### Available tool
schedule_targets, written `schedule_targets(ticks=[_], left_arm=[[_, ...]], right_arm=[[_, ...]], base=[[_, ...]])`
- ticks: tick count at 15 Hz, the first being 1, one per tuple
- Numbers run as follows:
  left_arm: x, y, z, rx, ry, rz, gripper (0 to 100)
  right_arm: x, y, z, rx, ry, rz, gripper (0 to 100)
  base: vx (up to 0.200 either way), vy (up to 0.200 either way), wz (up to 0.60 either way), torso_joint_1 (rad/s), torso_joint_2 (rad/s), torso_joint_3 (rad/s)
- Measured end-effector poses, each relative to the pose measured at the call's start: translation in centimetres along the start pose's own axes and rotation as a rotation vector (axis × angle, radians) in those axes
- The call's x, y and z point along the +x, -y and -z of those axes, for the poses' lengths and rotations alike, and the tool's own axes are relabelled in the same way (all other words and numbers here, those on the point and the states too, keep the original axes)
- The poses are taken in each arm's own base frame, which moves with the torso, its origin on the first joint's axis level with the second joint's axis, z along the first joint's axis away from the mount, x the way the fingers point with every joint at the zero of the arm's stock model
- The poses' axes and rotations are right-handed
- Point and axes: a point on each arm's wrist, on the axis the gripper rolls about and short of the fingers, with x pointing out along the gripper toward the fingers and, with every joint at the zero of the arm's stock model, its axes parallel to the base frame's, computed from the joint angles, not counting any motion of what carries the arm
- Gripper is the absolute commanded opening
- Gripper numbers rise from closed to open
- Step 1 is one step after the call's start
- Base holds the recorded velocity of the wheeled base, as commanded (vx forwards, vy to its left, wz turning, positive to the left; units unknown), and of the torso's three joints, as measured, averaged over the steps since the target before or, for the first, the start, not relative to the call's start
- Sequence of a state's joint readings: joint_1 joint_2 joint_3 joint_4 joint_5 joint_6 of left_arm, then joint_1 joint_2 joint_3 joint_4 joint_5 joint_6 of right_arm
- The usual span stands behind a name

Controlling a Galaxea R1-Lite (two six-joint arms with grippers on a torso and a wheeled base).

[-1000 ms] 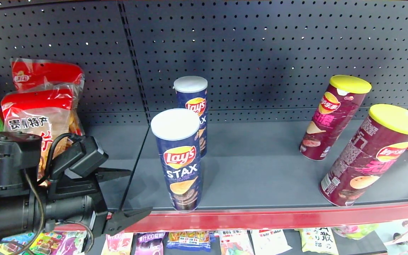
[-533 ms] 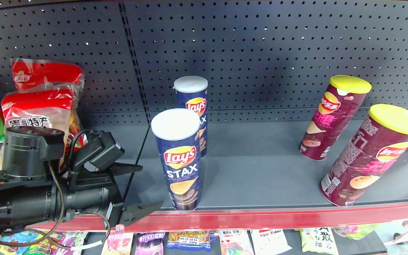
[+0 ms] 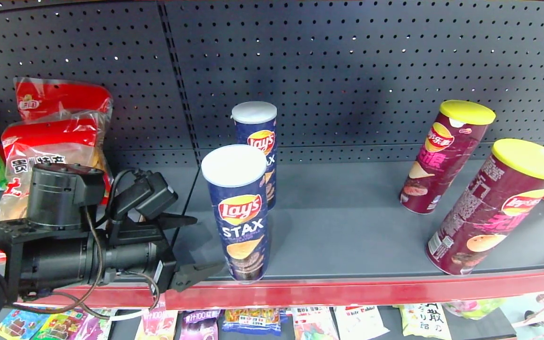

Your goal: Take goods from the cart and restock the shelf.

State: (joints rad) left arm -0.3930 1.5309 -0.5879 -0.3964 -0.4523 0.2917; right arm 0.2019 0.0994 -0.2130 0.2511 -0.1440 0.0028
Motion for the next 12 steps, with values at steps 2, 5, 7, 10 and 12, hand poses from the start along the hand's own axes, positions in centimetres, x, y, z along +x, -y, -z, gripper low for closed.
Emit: schedule_targets(ticks=[2,5,7,10,12], left_arm=[[0.3,-0.2,-0.1,0.001,0.003,-0.002,100],[0.8,-0.6,-0.5,0.007,0.009,-0.013,100],[1.1,-0.7,-0.5,0.006,0.005,-0.013,100],[1.4,-0.9,-0.4,0.003,-0.002,-0.011,100],[1.5,-0.9,-0.4,0.003,-0.005,-0.017,100]], right_arm=[[0.0,0.0,0.2,0.0,-0.003,0.0,100],[0.1,0.0,0.3,0.0,-0.005,0.0,100],[0.1,0.0,0.3,0.001,-0.004,0.0,100],[0.1,0.0,0.3,0.001,-0.005,0.001,100],[0.1,0.0,0.4,0.001,-0.008,0.001,100]], base=[[0.0,0.0,0.0,0.0,0.0,0.0],[0.0,0.0,0.0,0.0,0.0,0.0],[0.0,0.0,0.0,0.0,0.0,0.0],[0.0,0.0,0.0,0.0,0.0,0.0],[0.0,0.0,0.0,0.0,0.0,0.0]])
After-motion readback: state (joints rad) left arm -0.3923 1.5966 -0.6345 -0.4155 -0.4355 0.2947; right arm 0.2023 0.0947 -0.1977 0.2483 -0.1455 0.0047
